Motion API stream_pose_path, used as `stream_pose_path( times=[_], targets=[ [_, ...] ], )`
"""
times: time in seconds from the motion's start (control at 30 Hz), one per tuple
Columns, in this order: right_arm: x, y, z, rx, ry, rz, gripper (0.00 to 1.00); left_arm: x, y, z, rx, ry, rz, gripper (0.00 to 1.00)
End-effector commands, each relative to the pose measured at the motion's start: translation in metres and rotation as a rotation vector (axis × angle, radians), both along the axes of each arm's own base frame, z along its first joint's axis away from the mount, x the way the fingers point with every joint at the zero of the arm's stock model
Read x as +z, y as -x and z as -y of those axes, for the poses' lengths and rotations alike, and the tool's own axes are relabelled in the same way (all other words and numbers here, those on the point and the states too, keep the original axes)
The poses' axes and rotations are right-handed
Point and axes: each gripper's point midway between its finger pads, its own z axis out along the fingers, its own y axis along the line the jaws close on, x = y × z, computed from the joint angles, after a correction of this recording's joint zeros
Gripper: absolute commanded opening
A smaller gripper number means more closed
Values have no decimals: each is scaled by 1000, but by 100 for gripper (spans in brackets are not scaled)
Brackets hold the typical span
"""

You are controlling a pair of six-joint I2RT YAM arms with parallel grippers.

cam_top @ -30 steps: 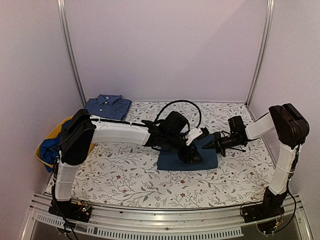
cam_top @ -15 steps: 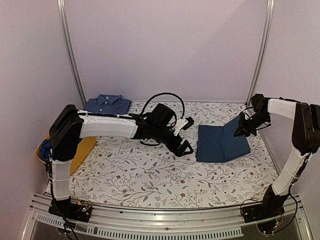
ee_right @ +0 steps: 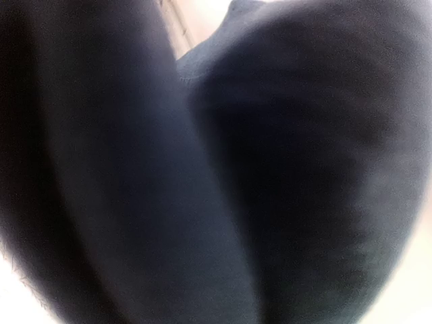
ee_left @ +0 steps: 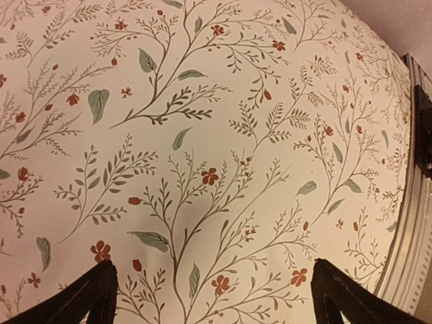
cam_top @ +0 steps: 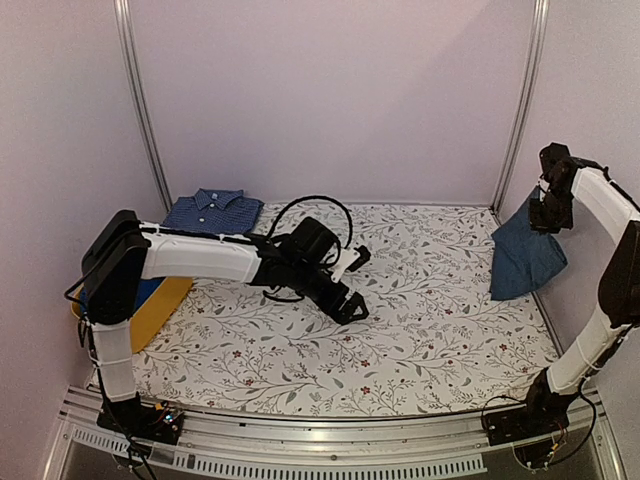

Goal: Fold and stack the mixed laundry pile
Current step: Turn over the square-folded T-shirt at the center of the board.

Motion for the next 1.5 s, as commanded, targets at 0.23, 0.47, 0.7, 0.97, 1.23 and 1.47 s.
stream_pose_path(
  times=[0.23,0.47,0.7,0.97,1.23,1.47],
  targets=[
    [-31,-42,-107,294,168,-131,0,6,-18,-54,180,-50,6,100],
    [-126,-22,-255,556,64,-307,0,29,-27,-85,279,66,-43,100],
    [-162,3,-377,750,-155,-371,0,35,-30,-117,368,137,-84,100],
    [-142,35,-503,929,-668,-403,29,49,-35,-151,488,255,-109,100],
    [18,16,-511,1125,-1136,-88,71,59,-43,-145,479,295,-127,100],
    [-15,-42,-375,811,-1072,7,60,58,-43,-66,324,297,-148,98]
  ],
)
